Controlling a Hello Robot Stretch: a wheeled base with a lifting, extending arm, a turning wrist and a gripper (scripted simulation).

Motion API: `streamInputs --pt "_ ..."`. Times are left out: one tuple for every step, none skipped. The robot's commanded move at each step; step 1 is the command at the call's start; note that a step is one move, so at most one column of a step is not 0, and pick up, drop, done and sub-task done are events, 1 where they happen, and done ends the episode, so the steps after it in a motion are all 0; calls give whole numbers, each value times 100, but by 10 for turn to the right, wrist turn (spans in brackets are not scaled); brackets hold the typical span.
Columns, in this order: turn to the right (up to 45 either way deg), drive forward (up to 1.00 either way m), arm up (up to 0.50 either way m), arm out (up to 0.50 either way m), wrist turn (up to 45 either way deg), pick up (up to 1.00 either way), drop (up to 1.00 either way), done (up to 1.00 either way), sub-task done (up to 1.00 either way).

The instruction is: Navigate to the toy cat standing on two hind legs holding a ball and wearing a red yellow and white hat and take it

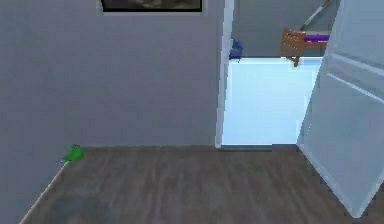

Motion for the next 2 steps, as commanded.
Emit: streamInputs --pt "60 0 0 0 0 0 0 0 0" --pt "0 35 0 0 0 0 0 0 0"
